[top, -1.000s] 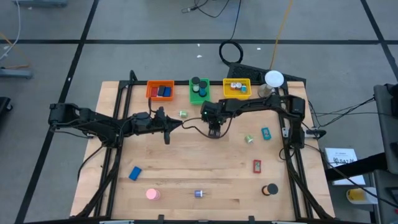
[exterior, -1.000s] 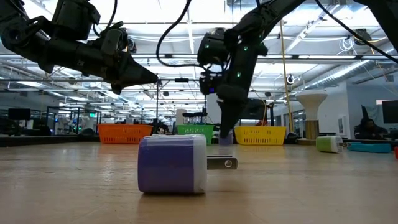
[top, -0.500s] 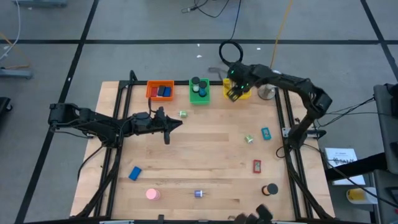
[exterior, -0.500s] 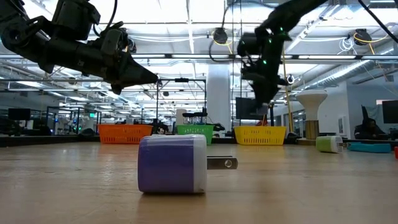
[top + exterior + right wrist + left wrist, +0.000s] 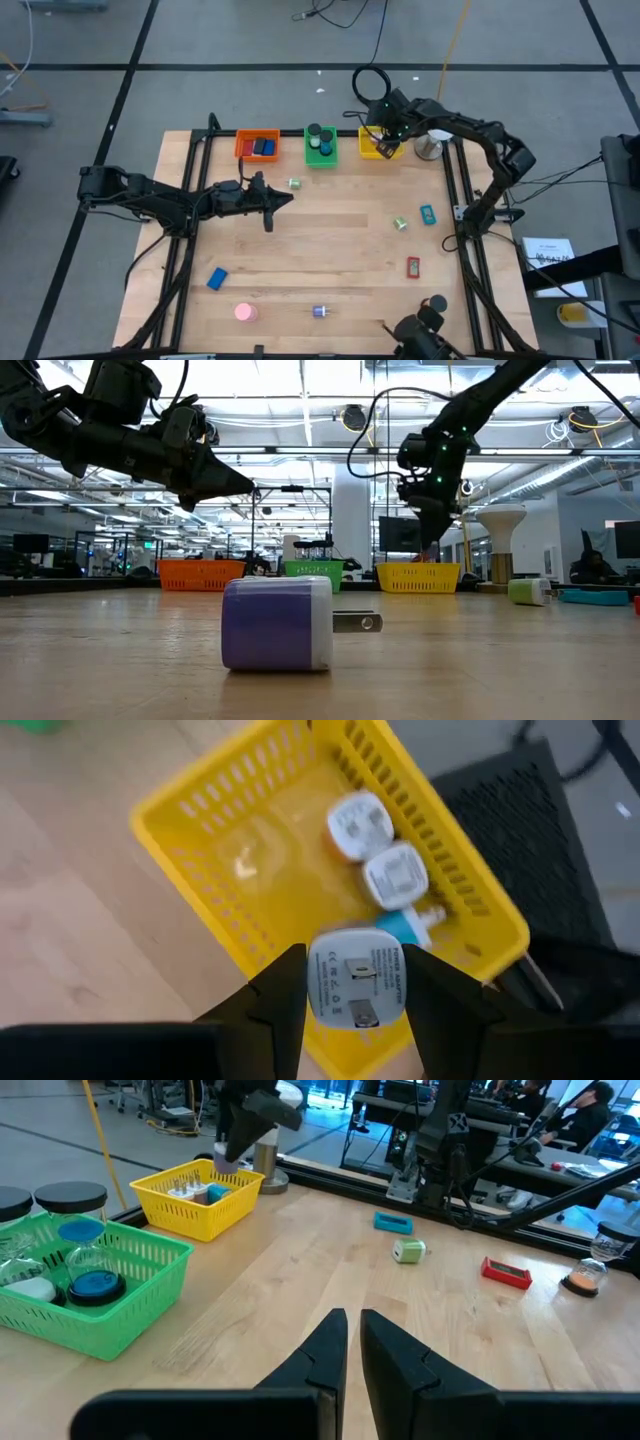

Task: Pick & Place Office items
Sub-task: Put the right purple charger adapter into the yellow bin, then put the light blue digital clock into the orange bin

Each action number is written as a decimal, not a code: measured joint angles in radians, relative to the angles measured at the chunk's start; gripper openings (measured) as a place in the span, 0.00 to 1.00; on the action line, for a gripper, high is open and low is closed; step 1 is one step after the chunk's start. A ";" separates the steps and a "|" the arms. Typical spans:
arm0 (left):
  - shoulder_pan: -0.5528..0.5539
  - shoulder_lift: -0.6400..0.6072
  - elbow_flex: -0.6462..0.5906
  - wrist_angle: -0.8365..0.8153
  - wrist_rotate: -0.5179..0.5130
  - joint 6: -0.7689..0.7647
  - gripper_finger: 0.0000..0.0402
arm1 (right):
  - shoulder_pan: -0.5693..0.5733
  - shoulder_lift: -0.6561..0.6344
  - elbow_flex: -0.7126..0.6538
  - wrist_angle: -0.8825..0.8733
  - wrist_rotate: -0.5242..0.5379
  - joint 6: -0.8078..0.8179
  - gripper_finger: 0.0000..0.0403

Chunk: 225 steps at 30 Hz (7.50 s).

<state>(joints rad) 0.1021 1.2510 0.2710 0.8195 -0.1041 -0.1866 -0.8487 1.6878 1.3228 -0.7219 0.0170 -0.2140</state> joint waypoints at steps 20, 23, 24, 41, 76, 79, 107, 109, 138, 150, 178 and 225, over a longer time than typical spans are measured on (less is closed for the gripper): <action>0.000 0.000 0.000 0.000 0.000 0.000 0.08 | -0.016 0.114 0.000 -0.020 -0.023 -0.239 0.33; 0.000 0.000 0.000 0.000 0.000 0.000 0.08 | -0.016 0.115 0.000 -0.023 -0.022 -0.263 0.33; 0.000 0.000 0.000 0.000 0.000 0.000 0.08 | -0.016 0.115 0.000 -0.026 -0.023 -0.268 0.33; 0.000 0.000 0.000 0.000 0.000 0.000 0.08 | -0.041 0.116 0.000 -0.039 -0.023 -0.297 0.37; 0.000 0.000 0.000 0.000 0.000 0.000 0.08 | -0.069 0.116 0.001 -0.038 -0.045 -0.050 0.39; 0.000 0.000 0.000 0.000 0.000 0.000 0.08 | -0.068 0.116 0.001 -0.037 -0.045 0.026 0.39; 0.000 0.000 0.000 0.000 0.000 0.000 0.08 | -0.061 0.080 0.002 -0.001 0.062 0.116 0.39; 0.000 0.000 0.000 0.000 0.000 0.000 0.08 | -0.052 0.056 0.002 0.002 0.060 0.103 0.39; 0.000 0.000 0.000 0.000 0.000 0.000 0.08 | 0.523 -0.424 -0.906 1.540 -0.179 0.569 0.06; 0.000 0.000 0.000 0.015 -0.001 0.061 0.08 | 0.746 -0.552 -0.732 0.705 0.294 0.595 0.00; -0.067 0.000 0.000 0.179 -0.045 0.130 0.01 | 1.152 -0.562 -0.619 -0.417 0.377 1.873 0.22; -0.070 0.000 0.000 0.179 -0.115 0.124 0.03 | 0.592 -0.556 -0.658 -0.037 0.219 1.119 0.36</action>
<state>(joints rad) 0.0322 1.2510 0.2714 0.9984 -0.2193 -0.0631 -0.2567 1.1318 0.6647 -0.7585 0.2357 0.9045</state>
